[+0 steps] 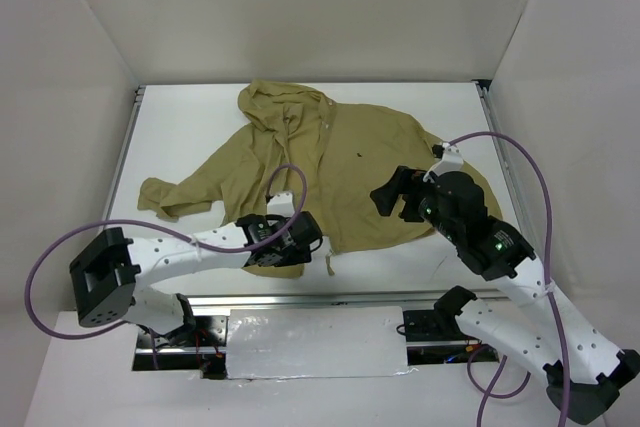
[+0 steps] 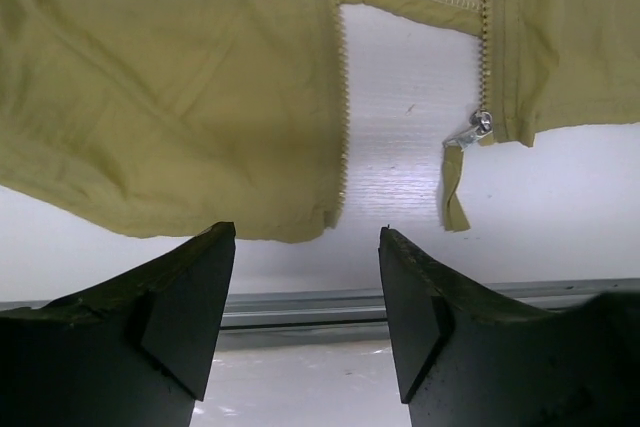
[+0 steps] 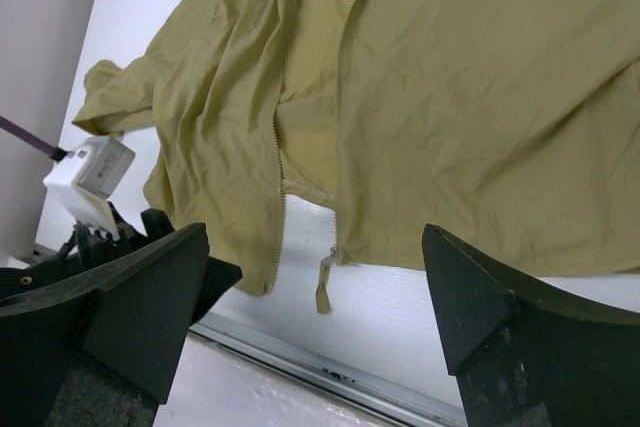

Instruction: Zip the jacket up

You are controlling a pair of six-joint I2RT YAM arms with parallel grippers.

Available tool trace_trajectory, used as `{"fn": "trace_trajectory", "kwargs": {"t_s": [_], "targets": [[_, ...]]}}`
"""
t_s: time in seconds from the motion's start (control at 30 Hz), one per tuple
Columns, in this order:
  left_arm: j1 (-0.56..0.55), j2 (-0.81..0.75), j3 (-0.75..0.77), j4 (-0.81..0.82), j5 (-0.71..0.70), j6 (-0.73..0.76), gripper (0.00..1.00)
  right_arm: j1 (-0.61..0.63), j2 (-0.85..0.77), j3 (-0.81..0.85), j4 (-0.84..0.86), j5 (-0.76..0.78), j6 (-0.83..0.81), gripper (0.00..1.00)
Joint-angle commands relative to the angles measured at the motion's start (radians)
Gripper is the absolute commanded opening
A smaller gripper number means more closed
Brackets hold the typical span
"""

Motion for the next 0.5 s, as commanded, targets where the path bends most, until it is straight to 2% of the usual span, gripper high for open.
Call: {"fn": "trace_trajectory", "kwargs": {"t_s": [0.0, 0.33, 0.47], "targets": [[-0.002, 0.045, -0.016, 0.066, 0.054, -0.084, 0.71, 0.001, 0.005, 0.009, -0.011, 0.036, -0.03, 0.95], [-0.002, 0.17, 0.016, -0.018, 0.047, -0.137, 0.68, 0.001, -0.014, -0.028, 0.018, 0.024, -0.047, 0.95], [-0.002, 0.162, 0.003, -0.021, 0.035, -0.151, 0.66, 0.001, -0.005, -0.034, 0.019, 0.024, -0.054, 0.96]]}}
